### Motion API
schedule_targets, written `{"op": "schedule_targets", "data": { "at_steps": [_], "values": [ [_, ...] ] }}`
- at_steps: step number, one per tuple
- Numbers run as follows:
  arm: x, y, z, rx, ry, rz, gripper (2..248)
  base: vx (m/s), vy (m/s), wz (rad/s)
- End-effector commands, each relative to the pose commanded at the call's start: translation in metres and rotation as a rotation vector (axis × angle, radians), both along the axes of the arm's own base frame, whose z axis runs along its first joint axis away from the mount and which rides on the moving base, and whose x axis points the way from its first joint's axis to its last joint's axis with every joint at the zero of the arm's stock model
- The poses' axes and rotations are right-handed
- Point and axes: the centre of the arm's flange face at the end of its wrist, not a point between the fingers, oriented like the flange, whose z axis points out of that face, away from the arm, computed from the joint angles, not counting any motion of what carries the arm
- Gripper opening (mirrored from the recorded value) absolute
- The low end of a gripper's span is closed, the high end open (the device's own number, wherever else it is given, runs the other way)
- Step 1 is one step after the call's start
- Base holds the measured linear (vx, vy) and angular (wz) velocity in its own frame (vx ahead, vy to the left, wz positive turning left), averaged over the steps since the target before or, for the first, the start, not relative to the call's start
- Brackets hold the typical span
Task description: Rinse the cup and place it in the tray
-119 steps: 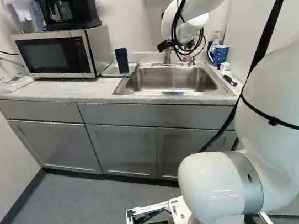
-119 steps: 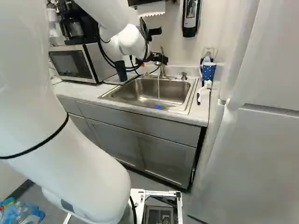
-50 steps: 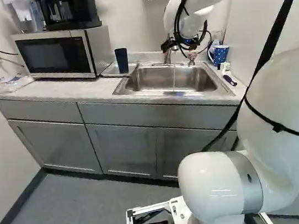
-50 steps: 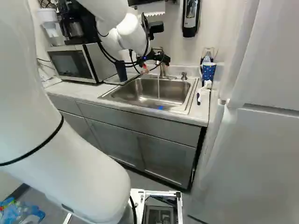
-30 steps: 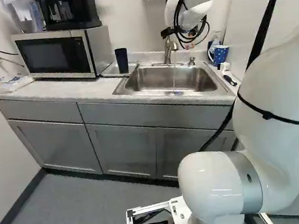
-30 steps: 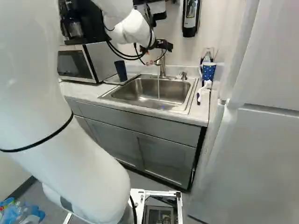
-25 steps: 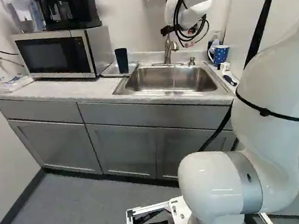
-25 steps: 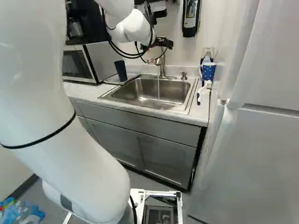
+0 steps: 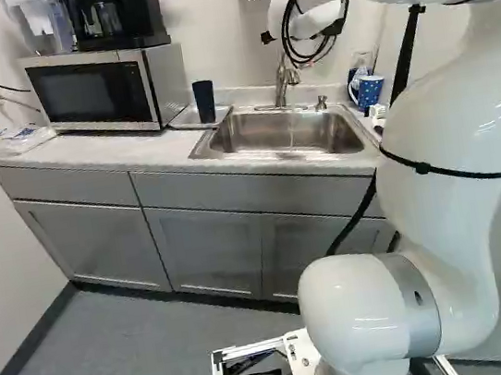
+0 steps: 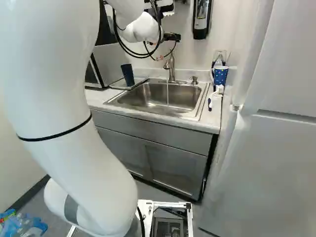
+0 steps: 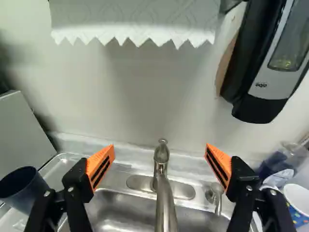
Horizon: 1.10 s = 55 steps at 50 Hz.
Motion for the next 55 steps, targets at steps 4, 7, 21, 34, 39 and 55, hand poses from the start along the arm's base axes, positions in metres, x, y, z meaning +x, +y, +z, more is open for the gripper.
{"op": "schedule_targets", "data": {
  "at_steps": [4, 7, 21, 34, 39, 55],
  "values": [
    [0.008, 0.003, 0.001, -0.003, -0.022, 0.009, 247, 0.0, 0.0, 0.0],
    [0.015, 0.005, 0.002, -0.005, -0.037, 0.016, 247, 0.0, 0.0, 0.0],
    [0.039, 0.019, 0.002, -0.006, -0.052, 0.045, 247, 0.0, 0.0, 0.0],
    [0.062, 0.032, -0.002, -0.004, -0.038, 0.067, 247, 0.0, 0.0, 0.0],
    [0.071, 0.034, -0.005, -0.004, -0.028, 0.07, 247, 0.0, 0.0, 0.0],
    [0.096, 0.035, -0.012, -0.001, 0.01, 0.07, 247, 0.0, 0.0, 0.0]
  ]
}}
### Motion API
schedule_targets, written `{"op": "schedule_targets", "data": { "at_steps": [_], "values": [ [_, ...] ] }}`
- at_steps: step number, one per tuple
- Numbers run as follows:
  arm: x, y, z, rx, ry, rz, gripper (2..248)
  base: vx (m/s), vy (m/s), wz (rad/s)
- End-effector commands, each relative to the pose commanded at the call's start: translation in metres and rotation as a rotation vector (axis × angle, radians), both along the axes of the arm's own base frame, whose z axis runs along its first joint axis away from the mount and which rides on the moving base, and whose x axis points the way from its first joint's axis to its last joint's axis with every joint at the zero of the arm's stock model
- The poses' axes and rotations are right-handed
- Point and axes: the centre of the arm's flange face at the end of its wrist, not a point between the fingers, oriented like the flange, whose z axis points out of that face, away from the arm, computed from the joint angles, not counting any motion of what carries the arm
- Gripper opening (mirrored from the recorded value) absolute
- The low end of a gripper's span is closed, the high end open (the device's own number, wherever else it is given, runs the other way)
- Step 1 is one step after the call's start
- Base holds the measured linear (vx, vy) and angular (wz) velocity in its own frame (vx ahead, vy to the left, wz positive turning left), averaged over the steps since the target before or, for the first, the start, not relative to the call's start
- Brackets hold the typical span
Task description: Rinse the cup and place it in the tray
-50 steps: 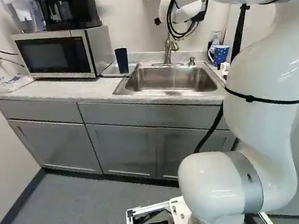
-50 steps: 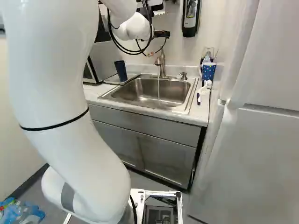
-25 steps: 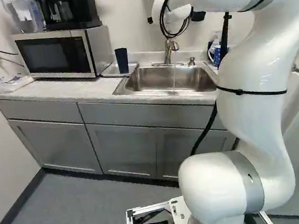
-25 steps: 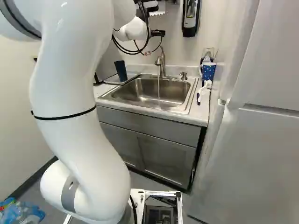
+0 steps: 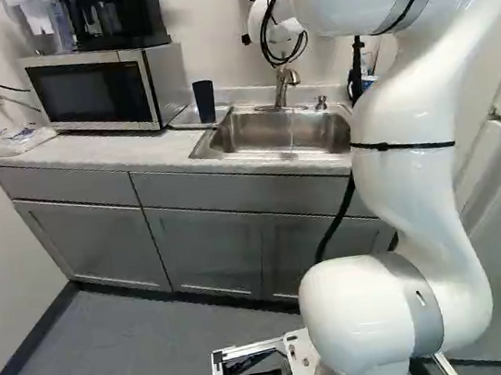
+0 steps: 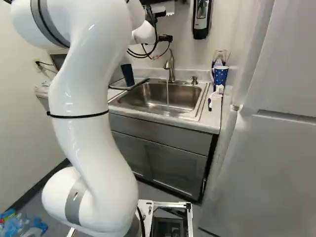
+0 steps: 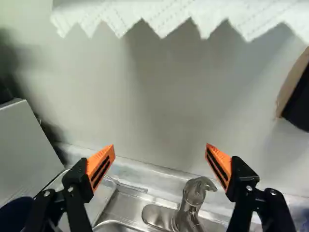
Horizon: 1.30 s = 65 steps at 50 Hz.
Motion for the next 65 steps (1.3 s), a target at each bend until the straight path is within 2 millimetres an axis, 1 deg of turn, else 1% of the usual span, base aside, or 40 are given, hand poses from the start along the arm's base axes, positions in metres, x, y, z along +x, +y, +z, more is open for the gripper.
{"op": "schedule_targets", "data": {
  "at_steps": [37, 65],
  "values": [
    [-0.002, 0.001, -0.009, 0.006, 0.107, -0.009, 247, 0.0, 0.0, 0.0],
    [-0.02, 0.006, -0.013, 0.01, 0.18, -0.01, 247, 0.0, 0.0, 0.0]
  ]
}}
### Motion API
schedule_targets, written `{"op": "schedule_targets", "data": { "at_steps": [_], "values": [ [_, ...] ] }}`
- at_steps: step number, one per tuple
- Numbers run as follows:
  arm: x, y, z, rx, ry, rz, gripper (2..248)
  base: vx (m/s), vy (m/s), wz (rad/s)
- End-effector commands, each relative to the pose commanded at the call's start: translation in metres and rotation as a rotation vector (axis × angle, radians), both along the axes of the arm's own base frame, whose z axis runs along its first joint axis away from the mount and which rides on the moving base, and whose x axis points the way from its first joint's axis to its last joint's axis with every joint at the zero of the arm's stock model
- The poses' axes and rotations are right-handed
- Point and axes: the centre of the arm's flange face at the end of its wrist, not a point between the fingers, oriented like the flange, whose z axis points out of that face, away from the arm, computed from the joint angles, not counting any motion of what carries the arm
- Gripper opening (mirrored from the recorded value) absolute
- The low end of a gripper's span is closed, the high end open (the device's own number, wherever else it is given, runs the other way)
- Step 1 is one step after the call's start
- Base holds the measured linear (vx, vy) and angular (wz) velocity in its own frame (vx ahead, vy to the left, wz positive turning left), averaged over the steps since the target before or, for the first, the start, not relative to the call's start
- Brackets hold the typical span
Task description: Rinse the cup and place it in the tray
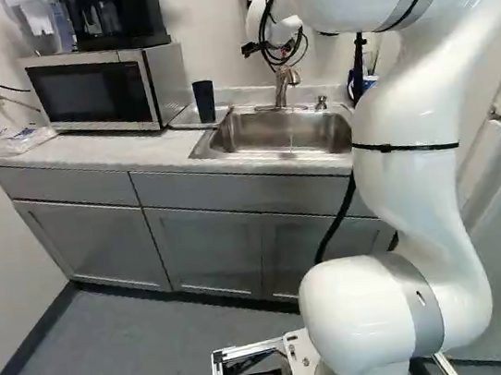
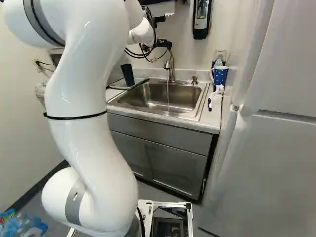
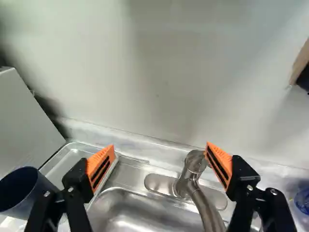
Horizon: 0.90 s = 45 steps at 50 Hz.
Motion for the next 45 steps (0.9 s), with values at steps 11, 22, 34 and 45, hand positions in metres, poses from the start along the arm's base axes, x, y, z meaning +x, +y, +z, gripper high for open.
{"op": "schedule_targets", "data": {
  "at_steps": [11, 22, 34, 45],
  "values": [
    [-0.011, -0.004, 0.001, 0.001, 0.007, -0.008, 247, 0.0, 0.0, 0.0],
    [-0.029, -0.014, 0.002, 0.001, 0.014, -0.026, 247, 0.0, 0.0, 0.0],
    [-0.05, -0.025, 0.004, 0.002, 0.02, -0.048, 247, 0.0, 0.0, 0.0],
    [-0.07, -0.035, 0.005, 0.003, 0.026, -0.069, 247, 0.0, 0.0, 0.0]
  ]
}}
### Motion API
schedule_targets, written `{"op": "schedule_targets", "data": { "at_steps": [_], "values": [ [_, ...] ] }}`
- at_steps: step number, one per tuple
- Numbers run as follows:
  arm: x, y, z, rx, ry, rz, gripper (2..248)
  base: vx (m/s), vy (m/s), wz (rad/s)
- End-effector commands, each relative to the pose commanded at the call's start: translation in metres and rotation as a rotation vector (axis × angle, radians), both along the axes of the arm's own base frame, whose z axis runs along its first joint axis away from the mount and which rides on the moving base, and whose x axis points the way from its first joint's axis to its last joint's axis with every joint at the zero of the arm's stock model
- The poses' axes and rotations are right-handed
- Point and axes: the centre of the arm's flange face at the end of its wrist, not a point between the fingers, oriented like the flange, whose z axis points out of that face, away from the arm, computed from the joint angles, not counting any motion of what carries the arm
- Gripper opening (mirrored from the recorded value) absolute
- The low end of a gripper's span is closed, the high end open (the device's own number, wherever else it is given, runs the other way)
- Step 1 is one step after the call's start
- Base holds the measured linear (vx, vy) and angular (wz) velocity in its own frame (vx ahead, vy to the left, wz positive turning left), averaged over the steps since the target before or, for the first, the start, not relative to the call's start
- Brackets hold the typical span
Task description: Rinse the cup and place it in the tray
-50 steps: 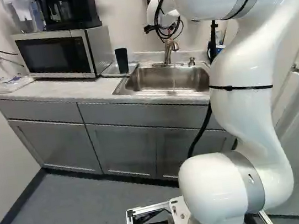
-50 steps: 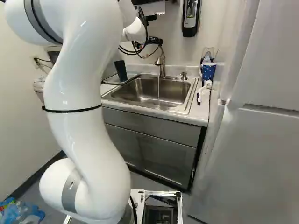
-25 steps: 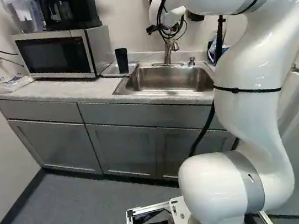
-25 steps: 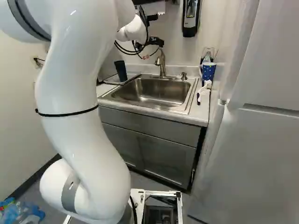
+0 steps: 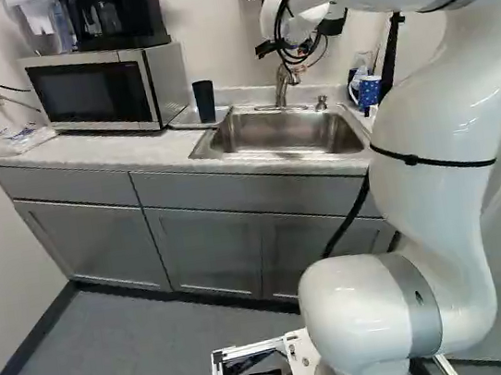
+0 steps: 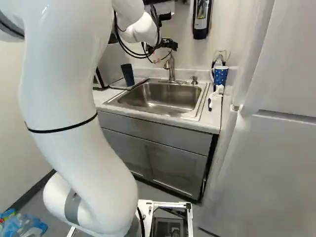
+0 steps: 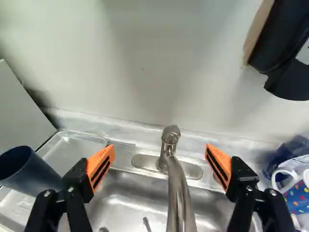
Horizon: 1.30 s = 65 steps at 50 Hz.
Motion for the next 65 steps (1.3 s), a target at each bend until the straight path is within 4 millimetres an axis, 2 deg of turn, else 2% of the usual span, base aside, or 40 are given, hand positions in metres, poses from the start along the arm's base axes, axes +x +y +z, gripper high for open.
{"op": "schedule_targets", "data": {
  "at_steps": [11, 45, 65],
  "values": [
    [-0.022, -0.008, -0.003, 0.005, 0.054, -0.024, 247, 0.0, 0.0, 0.0],
    [-0.107, -0.015, -0.028, 0.027, 0.4, -0.089, 247, 0.0, 0.0, 0.0],
    [-0.109, -0.015, -0.029, 0.035, 0.41, -0.093, 247, 0.0, 0.0, 0.0]
  ]
}}
